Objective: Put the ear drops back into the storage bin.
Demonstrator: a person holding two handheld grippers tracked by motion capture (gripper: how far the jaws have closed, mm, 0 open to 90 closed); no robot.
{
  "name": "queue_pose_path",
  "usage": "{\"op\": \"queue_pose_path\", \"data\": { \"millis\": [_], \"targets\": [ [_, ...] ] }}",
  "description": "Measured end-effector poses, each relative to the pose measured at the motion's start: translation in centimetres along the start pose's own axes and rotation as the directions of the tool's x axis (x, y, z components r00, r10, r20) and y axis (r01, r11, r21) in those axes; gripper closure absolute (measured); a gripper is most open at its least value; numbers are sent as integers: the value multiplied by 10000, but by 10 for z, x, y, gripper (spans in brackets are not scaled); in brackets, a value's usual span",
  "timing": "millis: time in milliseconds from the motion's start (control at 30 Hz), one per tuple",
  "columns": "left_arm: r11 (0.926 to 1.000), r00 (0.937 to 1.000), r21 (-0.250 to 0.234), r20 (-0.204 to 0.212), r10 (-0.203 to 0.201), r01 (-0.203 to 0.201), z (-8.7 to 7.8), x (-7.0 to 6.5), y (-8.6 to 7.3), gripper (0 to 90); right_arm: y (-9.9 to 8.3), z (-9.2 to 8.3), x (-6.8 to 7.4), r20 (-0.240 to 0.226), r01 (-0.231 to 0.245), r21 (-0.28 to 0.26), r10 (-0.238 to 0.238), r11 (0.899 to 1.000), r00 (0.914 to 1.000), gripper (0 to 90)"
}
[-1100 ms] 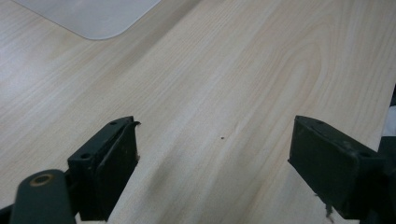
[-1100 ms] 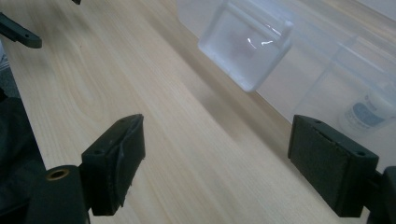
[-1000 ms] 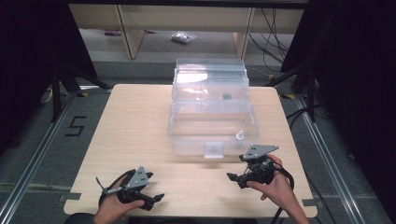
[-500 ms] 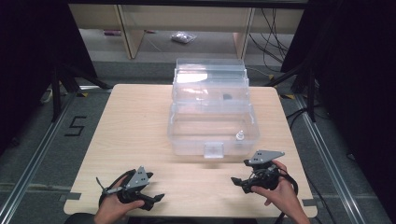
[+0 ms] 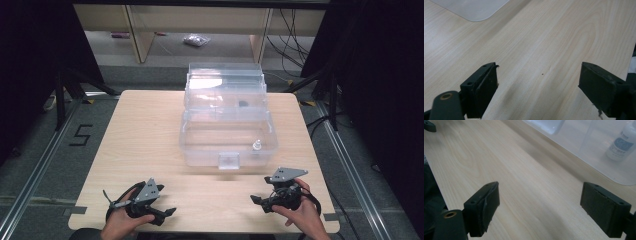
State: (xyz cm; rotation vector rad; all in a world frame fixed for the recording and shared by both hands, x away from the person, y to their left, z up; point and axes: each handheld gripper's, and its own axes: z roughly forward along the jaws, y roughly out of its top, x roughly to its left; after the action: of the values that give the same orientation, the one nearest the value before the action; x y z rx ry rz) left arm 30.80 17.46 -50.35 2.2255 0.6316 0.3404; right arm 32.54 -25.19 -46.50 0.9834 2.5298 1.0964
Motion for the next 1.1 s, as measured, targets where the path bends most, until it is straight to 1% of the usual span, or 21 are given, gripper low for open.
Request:
{"op": "queue_pose_path", "data": {
  "millis": [67, 167, 233, 267, 300, 333, 367, 400, 433, 500, 533, 567, 633, 667, 700, 733, 800, 867, 1000, 1033, 1100],
  "targets": [
    [10000, 10000, -15, 62, -25, 25, 0, 0, 0, 148, -2, 0, 2, -64, -170, 61, 171, 9998, 9998, 165],
    [10000, 10000, 59, -14, 78, -78, 0, 1, 0, 148, -5, 1, 1, -65, -17, 156, 18, 9999, 10000, 165],
    [10000, 10000, 2, -4, -14, 14, 0, 0, 0, 148, -6, 1, 1, 7, -85, 170, 85, 9998, 10000, 165],
    [10000, 10000, -2, -4, -13, 13, 0, 0, 0, 148, -7, 0, 1, 59, 88, 158, -89, 9998, 9999, 165],
    [10000, 10000, 55, -14, 55, -55, -1, 0, 0, 149, -10, 2, 3, 194, -37, 13, 37, 10000, 9998, 165],
    [9999, 9999, 19, -48, -110, 110, 0, 0, 0, 149, -10, 2, 3, 194, -37, 13, 37, 10000, 9998, 165],
    [10000, 9999, 16, -54, -85, 85, 0, 0, 0, 148, -10, -1, 5, 172, -285, 376, 279, 9989, 9995, 164],
    [10000, 9999, 15, -49, -93, 93, 0, 0, 0, 148, -12, 1, 4, 266, -113, 191, 107, 9998, 9996, 165],
    [10000, 10000, 39, -24, -71, 71, 0, 0, 0, 149, -14, 0, 3, 241, 54, 280, -61, 9996, 9997, 164],
    [10000, 10000, 44, -23, -77, 77, 0, 0, 0, 148, -15, -1, 3, 177, 15, 339, -21, 9994, 9998, 165],
    [10000, 10000, 42, -27, -75, 76, 0, 0, 0, 148, -17, 0, 5, 275, -193, 308, 185, 9993, 9995, 165],
    [10000, 10000, 56, -12, 80, -80, -1, 0, 0, 148, -18, -1, 5, 360, -88, 543, 69, 9985, 9993, 165],
    [10000, 10000, 53, -19, 67, -67, -1, 0, 0, 148, -19, -1, 5, 335, -65, 583, 45, 9983, 9994, 165],
    [10000, 10000, 45, -25, 59, -59, -1, 0, 0, 148, -21, 1, 6, 504, -56, 479, 32, 9988, 9987, 165],
    [10000, 10000, 28, -42, 70, -70, 0, 0, 0, 148, -21, -1, 6, 497, -4, 684, -30, 9977, 9988, 165],
    [10000, 10000, 25, -46, 75, -74, -1, 0, 0, 148, -21, -1, 6, 497, -4, 684, -30, 9977, 9988, 165],
    [10000, 10000, 30, -43, 73, -73, -1, 0, 0, 148, -23, 0, 10, 437, -267, 625, 240, 9977, 9988, 165],
    [10000, 10000, -59, -2, -34, 34, 0, -1, 0, 148, -24, 0, 8, 417, -142, 662, 115, 9977, 9991, 165],
    [10000, 10000, -33, 6, -3, 3, 0, 0, 0, 148, -25, 0, 8, 414, -96, 655, 69, 9978, 9991, 165],
    [10000, 10000, -34, 10, -5, 5, 0, 0, 0, 148, -25, 0, 7, 433, 23, 792, -58, 9969, 9990, 165],
    [9998, 9999, -133, 59, -125, 126, 1, -1, 0, 148, -25, 2, 7, 463, -71, 748, 37, 9972, 9989, 165]
  ]
}}
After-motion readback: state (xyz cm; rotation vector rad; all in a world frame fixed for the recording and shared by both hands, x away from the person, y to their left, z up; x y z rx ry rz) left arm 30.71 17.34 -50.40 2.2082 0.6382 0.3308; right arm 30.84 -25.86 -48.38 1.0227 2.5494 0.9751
